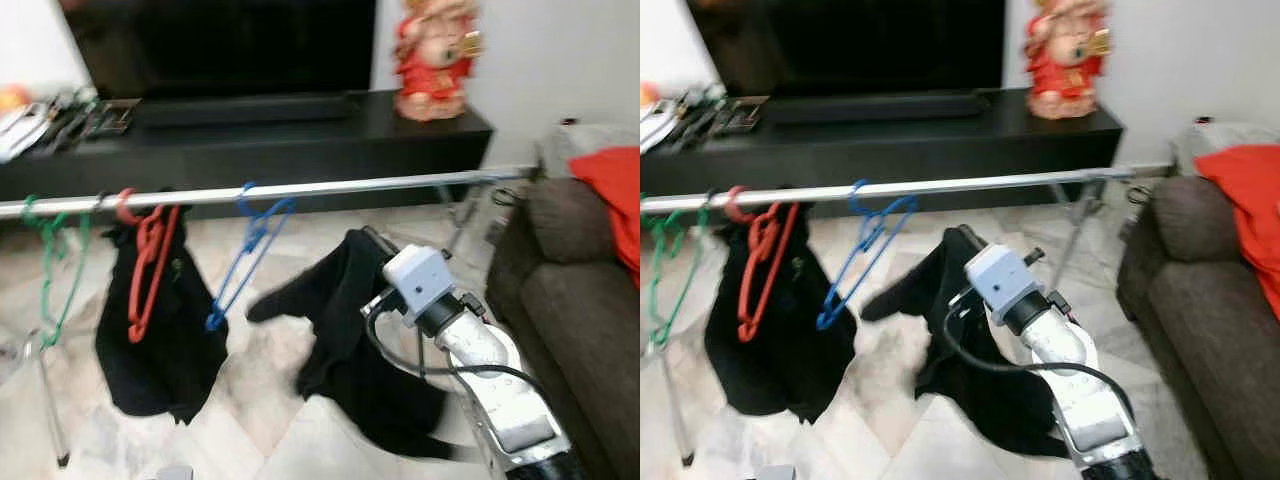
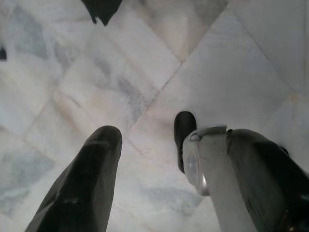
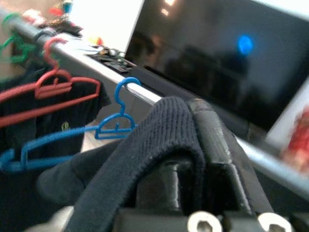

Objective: Hang hanger

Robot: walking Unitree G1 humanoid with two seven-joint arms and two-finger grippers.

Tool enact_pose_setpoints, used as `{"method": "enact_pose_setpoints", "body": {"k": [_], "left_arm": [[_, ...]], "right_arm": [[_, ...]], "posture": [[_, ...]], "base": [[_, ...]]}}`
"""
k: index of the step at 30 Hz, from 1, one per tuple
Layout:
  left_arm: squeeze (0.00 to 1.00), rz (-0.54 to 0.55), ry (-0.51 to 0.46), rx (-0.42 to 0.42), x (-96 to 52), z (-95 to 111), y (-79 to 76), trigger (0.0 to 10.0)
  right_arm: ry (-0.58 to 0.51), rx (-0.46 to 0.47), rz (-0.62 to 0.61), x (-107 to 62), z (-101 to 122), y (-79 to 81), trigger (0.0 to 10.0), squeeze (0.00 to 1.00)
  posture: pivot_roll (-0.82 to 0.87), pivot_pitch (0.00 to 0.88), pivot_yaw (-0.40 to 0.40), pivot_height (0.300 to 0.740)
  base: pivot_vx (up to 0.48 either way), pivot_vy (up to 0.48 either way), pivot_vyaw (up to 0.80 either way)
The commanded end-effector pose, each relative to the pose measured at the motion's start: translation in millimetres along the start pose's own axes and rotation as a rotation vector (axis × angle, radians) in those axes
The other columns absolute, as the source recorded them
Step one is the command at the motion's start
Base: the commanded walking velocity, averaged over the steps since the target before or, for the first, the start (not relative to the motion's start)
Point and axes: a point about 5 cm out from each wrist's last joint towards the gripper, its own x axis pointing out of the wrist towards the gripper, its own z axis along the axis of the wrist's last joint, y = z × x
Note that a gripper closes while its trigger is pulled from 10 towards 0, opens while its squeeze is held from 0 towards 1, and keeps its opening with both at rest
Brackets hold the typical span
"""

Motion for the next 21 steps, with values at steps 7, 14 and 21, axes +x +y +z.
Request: {"method": "enact_pose_setpoints", "body": {"k": [7, 14, 21], "left_arm": [[0.00, 0.016, 0.023, 0.005, -2.2, -6.1, 7.2, 10.0], [0.00, 0.022, 0.026, 0.014, -3.3, -8.1, 11.1, 10.0], [0.00, 0.070, -0.049, -0.053, -3.2, 1.2, 18.1, 10.0]], "right_arm": [[0.238, 0.208, -0.235, -38.2, -64.1, -24.9, 10.0, 0.00], [0.414, 0.324, -0.302, -63.8, -112.2, -12.2, 10.0, 0.00], [0.635, 0.487, -0.382, -86.6, -160.6, 12.1, 10.0, 0.00]], "posture": [[-0.14, 0.134, 0.016, 0.740], [-0.12, 0.124, 0.026, 0.740], [-0.10, 0.101, 0.034, 0.740]], "base": [[0.000, 0.000, 0.00], [0.000, 0.000, 0.00], [0.000, 0.000, 0.00]]}}
